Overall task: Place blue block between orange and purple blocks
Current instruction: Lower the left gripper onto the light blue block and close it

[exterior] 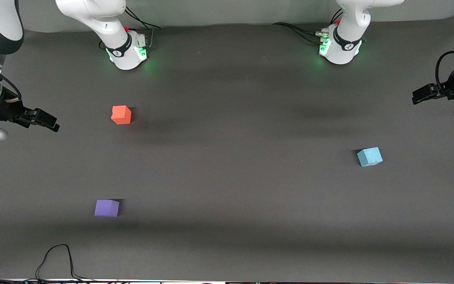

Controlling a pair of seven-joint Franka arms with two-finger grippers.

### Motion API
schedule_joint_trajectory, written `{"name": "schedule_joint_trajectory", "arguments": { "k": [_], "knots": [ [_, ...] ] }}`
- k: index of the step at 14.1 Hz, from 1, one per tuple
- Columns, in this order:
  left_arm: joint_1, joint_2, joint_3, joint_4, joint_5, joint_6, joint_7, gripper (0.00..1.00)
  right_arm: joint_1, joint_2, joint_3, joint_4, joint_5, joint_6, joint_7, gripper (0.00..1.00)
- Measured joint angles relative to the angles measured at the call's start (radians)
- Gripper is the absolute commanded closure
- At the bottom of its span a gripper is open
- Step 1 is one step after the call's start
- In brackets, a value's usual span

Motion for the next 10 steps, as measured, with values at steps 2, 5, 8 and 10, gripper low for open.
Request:
{"name": "schedule_joint_trajectory", "arguments": {
  "k": [2, 5, 8, 10],
  "knots": [
    [0.000, 0.014, -0.001, -0.106, 0.000, 0.141, 0.000, 0.00, -0.002, 0.000, 0.005, -0.001, 0.000, 0.007, 0.000, 0.00],
    [0.000, 0.100, -0.001, -0.221, -0.002, 0.341, -0.002, 0.00, -0.002, 0.003, 0.008, -0.005, 0.000, 0.021, 0.000, 0.00],
    [0.000, 0.245, -0.001, -0.244, -0.002, 0.482, -0.003, 0.00, -0.002, 0.007, 0.019, -0.010, 0.000, 0.025, 0.000, 0.00],
    [0.000, 0.325, -0.001, -0.247, -0.002, 0.557, -0.004, 0.00, -0.002, 0.008, 0.020, -0.028, 0.000, 0.044, 0.000, 0.00]
  ]
}}
